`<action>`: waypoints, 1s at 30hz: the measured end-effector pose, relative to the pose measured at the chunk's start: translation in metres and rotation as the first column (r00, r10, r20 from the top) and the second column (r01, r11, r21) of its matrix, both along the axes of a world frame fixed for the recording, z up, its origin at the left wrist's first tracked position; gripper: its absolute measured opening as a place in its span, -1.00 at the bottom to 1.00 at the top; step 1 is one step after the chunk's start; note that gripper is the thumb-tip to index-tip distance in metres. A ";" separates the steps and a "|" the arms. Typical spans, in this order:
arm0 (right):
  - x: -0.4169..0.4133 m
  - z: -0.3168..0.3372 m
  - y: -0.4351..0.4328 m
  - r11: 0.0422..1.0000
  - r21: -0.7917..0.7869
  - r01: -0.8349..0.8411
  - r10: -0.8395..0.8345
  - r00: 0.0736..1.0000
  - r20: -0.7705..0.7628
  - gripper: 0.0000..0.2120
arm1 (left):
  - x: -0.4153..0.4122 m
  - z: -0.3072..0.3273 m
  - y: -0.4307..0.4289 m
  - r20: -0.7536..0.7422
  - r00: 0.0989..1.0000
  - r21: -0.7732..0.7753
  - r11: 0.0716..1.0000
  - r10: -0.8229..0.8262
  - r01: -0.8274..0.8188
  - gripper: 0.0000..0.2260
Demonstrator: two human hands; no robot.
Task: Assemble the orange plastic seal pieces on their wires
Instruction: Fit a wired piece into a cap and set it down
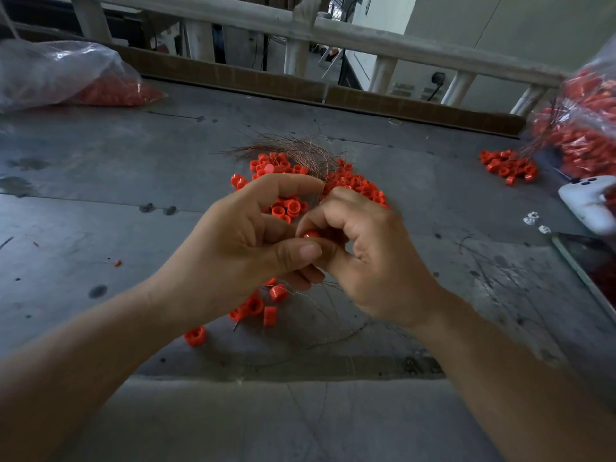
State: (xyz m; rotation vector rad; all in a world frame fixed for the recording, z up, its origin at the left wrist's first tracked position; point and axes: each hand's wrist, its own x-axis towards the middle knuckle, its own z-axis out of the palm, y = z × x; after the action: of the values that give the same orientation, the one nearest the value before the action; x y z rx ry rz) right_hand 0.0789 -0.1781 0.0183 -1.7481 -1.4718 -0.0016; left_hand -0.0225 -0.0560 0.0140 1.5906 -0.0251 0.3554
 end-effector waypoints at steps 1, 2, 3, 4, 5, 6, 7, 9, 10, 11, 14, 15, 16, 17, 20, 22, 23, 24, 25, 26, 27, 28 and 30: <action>-0.001 0.001 0.000 1.000 0.003 0.000 0.000 1.000 -0.010 -0.98 | 0.000 0.001 0.000 0.001 1.000 -0.014 1.000 -0.004 0.004 -0.54; -0.001 0.002 -0.001 1.000 0.000 0.000 0.000 1.000 -0.022 -0.96 | -0.001 0.001 -0.001 0.000 1.000 -0.025 1.000 -0.006 0.006 -0.54; -0.001 0.003 -0.001 1.000 -0.010 -0.002 0.002 0.999 -0.037 -0.93 | -0.001 0.001 0.000 -0.003 1.000 -0.034 0.999 -0.007 0.007 -0.54; -0.001 0.004 -0.001 1.000 -0.022 -0.006 0.004 0.998 -0.056 -0.91 | -0.001 0.001 0.001 -0.010 1.000 -0.048 0.999 -0.013 0.012 -0.55; 0.000 0.004 -0.001 1.000 -0.030 -0.010 0.008 0.997 -0.076 -0.91 | 0.000 0.000 0.001 -0.021 0.999 -0.067 0.997 -0.026 0.025 -0.56; 0.000 0.005 -0.001 0.999 -0.030 -0.012 0.009 0.995 -0.095 -0.91 | 0.000 0.000 0.002 -0.032 0.998 -0.096 0.994 -0.049 0.046 -0.57; 0.000 0.005 -0.002 1.000 -0.020 -0.012 0.010 0.993 -0.116 -0.91 | 0.000 0.000 0.003 -0.044 0.996 -0.139 0.988 -0.072 0.065 -0.56; 0.001 0.004 -0.003 1.000 0.006 -0.026 0.027 0.981 -0.194 -0.86 | 0.001 0.000 0.006 -0.066 0.992 -0.247 0.965 -0.104 0.085 -0.53; 0.002 0.005 -0.003 0.999 0.013 -0.038 0.040 0.965 -0.259 -0.81 | 0.001 0.001 0.007 -0.068 0.992 -0.285 0.955 -0.108 0.084 -0.57; 0.003 0.005 -0.003 0.999 0.013 -0.049 0.051 0.939 -0.339 -0.75 | 0.001 0.001 0.008 -0.063 0.992 -0.311 0.947 -0.107 0.082 -0.64; 0.005 0.006 -0.005 0.995 -0.005 -0.100 0.082 0.848 -0.523 -0.64 | 0.002 0.005 0.010 -0.019 0.997 -0.389 0.919 -0.076 0.062 -0.74; 0.005 0.006 -0.005 0.993 -0.012 -0.116 0.091 0.840 -0.535 -0.65 | 0.002 0.006 0.011 0.001 0.998 -0.415 0.908 -0.065 0.060 -0.75; 0.004 0.006 -0.005 0.992 -0.018 -0.123 0.095 0.840 -0.533 -0.69 | 0.002 0.007 0.012 0.020 0.998 -0.438 0.897 -0.056 0.059 -0.75; 0.004 0.006 -0.004 0.993 -0.022 -0.119 0.091 0.849 -0.520 -0.77 | 0.002 0.007 0.013 0.035 0.998 -0.456 0.888 -0.046 0.057 -0.76; 0.005 0.008 -0.004 0.998 0.002 -0.056 0.051 0.892 -0.449 -0.94 | 0.004 0.007 0.019 0.061 0.998 -0.481 0.875 -0.026 0.052 -0.78; 0.007 0.010 -0.005 0.999 0.049 -0.007 0.027 0.908 -0.418 -0.93 | 0.005 0.006 0.022 0.067 0.998 -0.481 0.875 -0.017 0.047 -0.78; 0.008 0.012 -0.006 0.998 0.066 0.011 0.017 0.916 -0.402 -0.92 | 0.004 0.005 0.023 0.069 0.998 -0.474 0.879 -0.014 0.045 -0.78; 0.009 0.013 -0.006 0.997 0.069 0.020 0.008 0.924 -0.383 -0.93 | 0.004 0.005 0.024 0.072 0.997 -0.463 0.885 -0.016 0.048 -0.77; 0.010 0.013 -0.007 0.998 0.059 0.020 0.003 0.931 -0.366 -0.94 | 0.004 0.004 0.023 0.071 0.997 -0.448 0.893 -0.017 0.047 -0.77; 0.010 0.012 -0.007 0.999 0.038 0.010 0.004 0.935 -0.355 -0.96 | 0.004 0.004 0.023 0.065 0.998 -0.430 0.902 -0.011 0.038 -0.79; 0.010 0.011 -0.007 1.000 0.007 -0.003 0.005 0.938 -0.347 -0.98 | 0.004 0.004 0.023 0.052 0.999 -0.410 0.912 0.002 0.019 -0.81; 0.011 0.010 -0.006 1.000 -0.026 -0.004 -0.005 0.944 -0.330 -0.97 | 0.004 0.005 0.023 0.035 0.999 -0.389 0.921 0.024 -0.008 -0.85; 0.013 0.009 -0.007 0.996 -0.078 0.033 -0.050 0.969 -0.240 -0.85 | 0.005 0.006 0.025 -0.006 0.998 -0.335 0.940 0.068 -0.066 -0.92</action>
State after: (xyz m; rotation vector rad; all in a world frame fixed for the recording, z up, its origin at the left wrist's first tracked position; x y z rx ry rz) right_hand 0.0914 -0.1850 0.0275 -1.7683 -1.2710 0.2393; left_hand -0.0175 -0.0310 0.0204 1.2544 0.0821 0.3950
